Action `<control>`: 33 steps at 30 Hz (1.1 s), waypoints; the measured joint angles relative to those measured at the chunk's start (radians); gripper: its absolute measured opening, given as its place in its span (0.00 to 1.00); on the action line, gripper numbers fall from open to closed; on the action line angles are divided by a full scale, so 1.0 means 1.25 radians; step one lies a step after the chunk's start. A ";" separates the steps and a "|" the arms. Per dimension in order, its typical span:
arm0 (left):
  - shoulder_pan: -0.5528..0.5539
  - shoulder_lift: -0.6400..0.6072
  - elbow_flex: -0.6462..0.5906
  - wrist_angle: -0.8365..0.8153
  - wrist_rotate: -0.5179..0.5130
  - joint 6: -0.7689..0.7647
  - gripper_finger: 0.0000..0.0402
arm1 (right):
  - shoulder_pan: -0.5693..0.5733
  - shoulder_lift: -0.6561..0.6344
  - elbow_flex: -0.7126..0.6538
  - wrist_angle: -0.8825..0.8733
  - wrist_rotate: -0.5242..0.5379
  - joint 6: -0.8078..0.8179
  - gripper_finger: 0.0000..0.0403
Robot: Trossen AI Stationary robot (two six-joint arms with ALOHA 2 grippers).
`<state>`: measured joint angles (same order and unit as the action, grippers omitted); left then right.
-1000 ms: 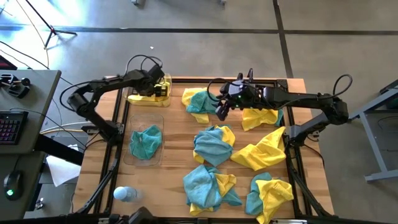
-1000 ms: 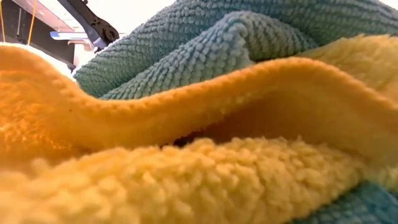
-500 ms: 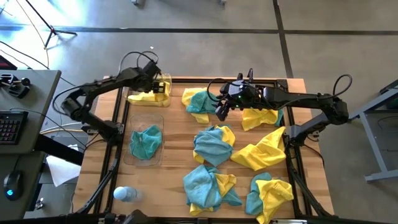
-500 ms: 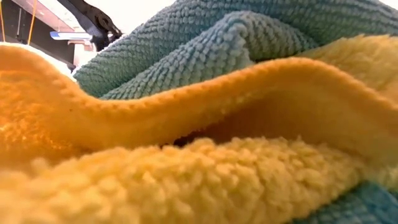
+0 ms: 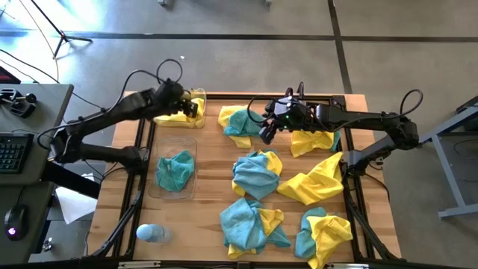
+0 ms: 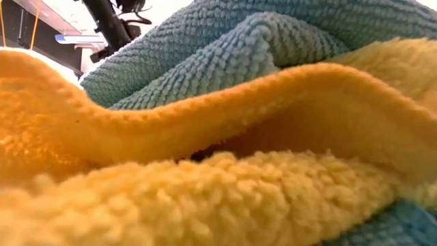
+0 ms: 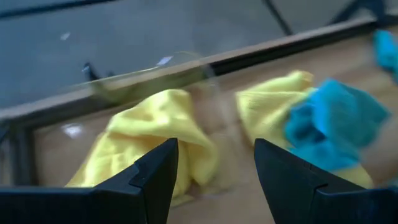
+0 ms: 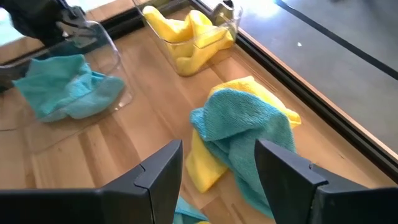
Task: Sort microfiber towel by color & place in baskets
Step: Put the blue microfiber cloth into the bottom transparent bin
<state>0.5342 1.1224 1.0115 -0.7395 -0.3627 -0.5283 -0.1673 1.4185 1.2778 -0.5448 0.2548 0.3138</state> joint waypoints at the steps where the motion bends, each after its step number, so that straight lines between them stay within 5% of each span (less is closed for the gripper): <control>1: -0.028 -0.002 0.000 0.008 -0.006 0.006 0.50 | 0.000 0.000 0.000 -0.002 0.004 0.000 0.48; 10: -0.236 -0.003 0.000 0.174 0.022 0.155 0.50 | 0.000 0.000 0.000 -0.057 0.020 0.000 0.48; 15: -0.297 0.002 0.000 0.262 0.012 0.242 0.50 | 0.003 0.000 0.000 -0.241 0.014 0.058 0.48; 23: -0.344 0.015 0.001 0.301 0.035 0.179 0.50 | 0.095 -0.002 0.000 -0.504 0.111 0.082 0.48; 33: -0.506 0.045 0.001 0.303 0.041 0.204 0.50 | 0.186 -0.173 -0.249 -0.268 0.038 0.116 0.35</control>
<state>-0.0986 1.1784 1.0121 -0.3603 -0.3119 -0.2730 0.0648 1.2027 0.9670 -0.8802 0.3028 0.4594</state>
